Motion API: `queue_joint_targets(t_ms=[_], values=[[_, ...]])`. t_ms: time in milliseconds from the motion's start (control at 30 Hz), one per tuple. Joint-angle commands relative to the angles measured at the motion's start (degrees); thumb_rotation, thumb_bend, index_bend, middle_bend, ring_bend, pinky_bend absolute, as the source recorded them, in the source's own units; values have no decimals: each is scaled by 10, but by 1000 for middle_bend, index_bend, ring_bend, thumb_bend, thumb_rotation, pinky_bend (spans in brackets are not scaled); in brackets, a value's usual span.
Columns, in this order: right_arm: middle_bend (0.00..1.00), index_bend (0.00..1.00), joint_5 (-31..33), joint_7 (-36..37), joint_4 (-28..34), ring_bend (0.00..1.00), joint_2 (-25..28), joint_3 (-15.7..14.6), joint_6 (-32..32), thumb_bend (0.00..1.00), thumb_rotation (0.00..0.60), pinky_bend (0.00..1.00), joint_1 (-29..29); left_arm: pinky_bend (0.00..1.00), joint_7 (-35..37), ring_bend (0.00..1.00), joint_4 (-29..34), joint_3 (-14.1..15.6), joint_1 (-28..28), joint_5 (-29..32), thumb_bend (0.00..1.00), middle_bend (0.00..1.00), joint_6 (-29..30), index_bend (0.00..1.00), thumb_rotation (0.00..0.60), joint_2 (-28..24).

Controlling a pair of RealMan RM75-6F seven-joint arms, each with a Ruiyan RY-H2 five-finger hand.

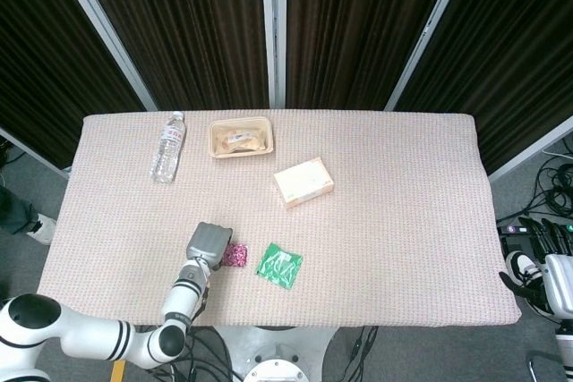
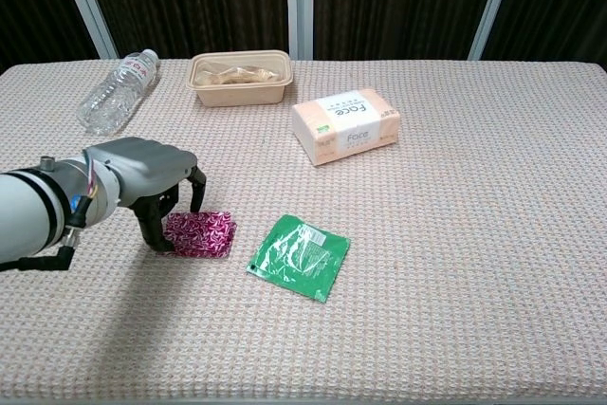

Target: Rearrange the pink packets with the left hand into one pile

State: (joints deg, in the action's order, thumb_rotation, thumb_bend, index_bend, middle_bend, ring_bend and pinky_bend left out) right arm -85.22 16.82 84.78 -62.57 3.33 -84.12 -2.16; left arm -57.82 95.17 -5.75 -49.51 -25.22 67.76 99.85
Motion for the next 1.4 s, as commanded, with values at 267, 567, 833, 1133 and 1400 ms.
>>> queue_joint_targets(t_ms=[267,567,833,1133,1400], values=[[124,97,1,1,0,0,1,0,-1,88,600,0,1,912,-1,830,2,2,-5,3,257,873,4,466,600,5],[124,97,1,2,-2,0,1,0,1,88,600,0,1,912,-8,830,-1,-2,-14,11,249,873,6,465,600,13],[124,97,2,3,-4,0,0,1,2,86,600,0,1,912,-12,830,2,0,-18,16,230,872,7,456,600,12],[124,96,2,6,-5,0,0,0,1,87,600,0,2,911,-13,830,2,1,-22,20,216,871,7,425,600,10],[124,96,1,6,-5,0,0,1,-1,87,600,0,2,911,-8,830,10,2,-21,21,215,871,6,413,600,1]])
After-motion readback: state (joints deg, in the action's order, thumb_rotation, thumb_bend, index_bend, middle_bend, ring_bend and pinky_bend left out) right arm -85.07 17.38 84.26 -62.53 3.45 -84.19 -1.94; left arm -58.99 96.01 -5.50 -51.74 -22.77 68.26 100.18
